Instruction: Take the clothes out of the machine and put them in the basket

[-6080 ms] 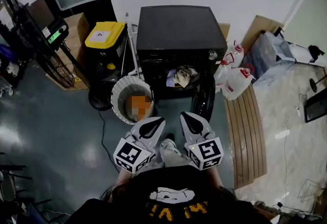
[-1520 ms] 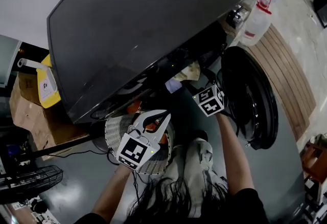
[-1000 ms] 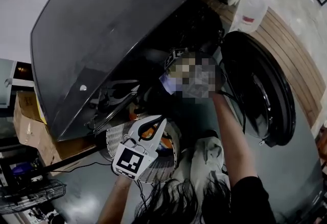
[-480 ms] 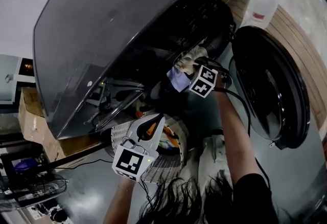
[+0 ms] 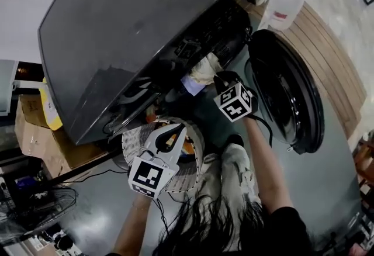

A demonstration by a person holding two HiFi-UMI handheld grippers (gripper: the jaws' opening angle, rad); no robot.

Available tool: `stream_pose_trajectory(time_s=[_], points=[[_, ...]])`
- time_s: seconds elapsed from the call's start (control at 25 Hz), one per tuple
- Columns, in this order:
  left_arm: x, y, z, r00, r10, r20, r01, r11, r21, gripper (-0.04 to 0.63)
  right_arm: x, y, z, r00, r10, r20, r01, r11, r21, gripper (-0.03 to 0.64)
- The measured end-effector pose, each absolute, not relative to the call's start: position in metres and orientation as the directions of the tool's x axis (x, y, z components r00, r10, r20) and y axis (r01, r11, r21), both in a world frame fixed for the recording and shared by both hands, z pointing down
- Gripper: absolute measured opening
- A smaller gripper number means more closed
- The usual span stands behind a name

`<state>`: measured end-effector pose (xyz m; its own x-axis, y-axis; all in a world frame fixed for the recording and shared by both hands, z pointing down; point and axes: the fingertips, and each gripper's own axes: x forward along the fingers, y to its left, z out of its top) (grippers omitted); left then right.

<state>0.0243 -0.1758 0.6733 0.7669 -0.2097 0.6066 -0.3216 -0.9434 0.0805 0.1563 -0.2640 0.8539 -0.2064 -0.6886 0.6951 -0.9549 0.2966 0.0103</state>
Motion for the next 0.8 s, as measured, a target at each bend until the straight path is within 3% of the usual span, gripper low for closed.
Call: stream_pose_trajectory(time_s=[0.8], points=[[0.030,-0.180,0.570,0.788,-0.226,0.573,-0.289,-0.957,0.019,0.002,0.144,-0.201,0.634,-0.300,-0.806,0.511,-0.952,0.222,-0.209,0.029]])
